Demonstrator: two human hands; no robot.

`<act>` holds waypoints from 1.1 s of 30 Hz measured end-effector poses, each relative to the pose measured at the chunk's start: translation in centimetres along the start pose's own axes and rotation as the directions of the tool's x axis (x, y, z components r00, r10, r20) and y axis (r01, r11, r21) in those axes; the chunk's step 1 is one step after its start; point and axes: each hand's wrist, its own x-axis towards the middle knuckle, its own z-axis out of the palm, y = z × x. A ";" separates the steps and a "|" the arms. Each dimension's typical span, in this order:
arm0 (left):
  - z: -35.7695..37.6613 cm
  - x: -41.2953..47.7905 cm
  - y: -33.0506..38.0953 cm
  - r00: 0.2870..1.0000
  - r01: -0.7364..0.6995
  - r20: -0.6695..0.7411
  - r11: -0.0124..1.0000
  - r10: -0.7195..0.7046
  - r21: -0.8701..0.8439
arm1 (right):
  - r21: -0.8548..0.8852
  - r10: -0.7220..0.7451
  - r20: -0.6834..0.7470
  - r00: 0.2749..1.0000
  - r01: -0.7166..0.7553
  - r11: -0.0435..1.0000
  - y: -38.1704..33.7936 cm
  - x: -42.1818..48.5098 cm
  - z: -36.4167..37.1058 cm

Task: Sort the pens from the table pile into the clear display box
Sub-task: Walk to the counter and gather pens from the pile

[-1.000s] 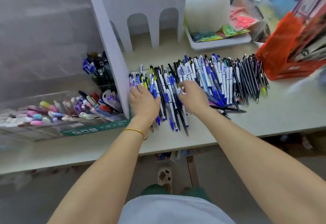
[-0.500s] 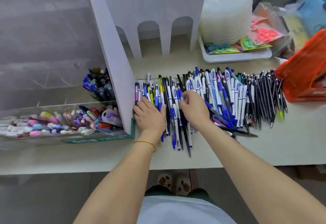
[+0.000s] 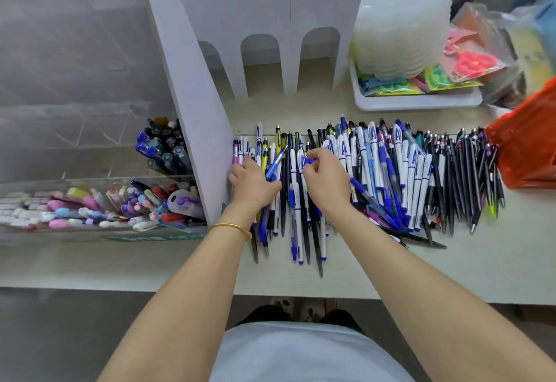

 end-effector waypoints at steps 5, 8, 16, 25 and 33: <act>0.1 0.2 0.9 0.994 0.104 -0.001 0.989 -0.105 -0.106 | 0.010 -0.003 0.024 1.000 0.003 1.000 -0.3 0.2 -0.1; 0.7 0.3 1.1 0.991 0.117 -0.048 0.978 -0.127 -0.174 | 0.010 -0.001 0.025 1.000 0.000 1.000 -0.3 0.4 -0.1; 0.9 0.0 1.8 0.991 0.075 -0.104 0.988 -0.090 -0.138 | 0.025 0.003 0.012 1.000 -0.004 1.000 -0.4 0.7 -0.1; 0.3 0.4 1.4 0.988 0.080 -0.119 0.985 -0.099 -0.153 | 0.028 -0.009 0.005 1.000 0.009 1.000 -0.8 0.5 -0.3; -1.0 0.0 0.8 0.991 0.074 -0.071 0.909 -0.113 -0.409 | 0.062 0.023 -0.005 1.000 -0.023 0.998 -0.8 0.2 -0.4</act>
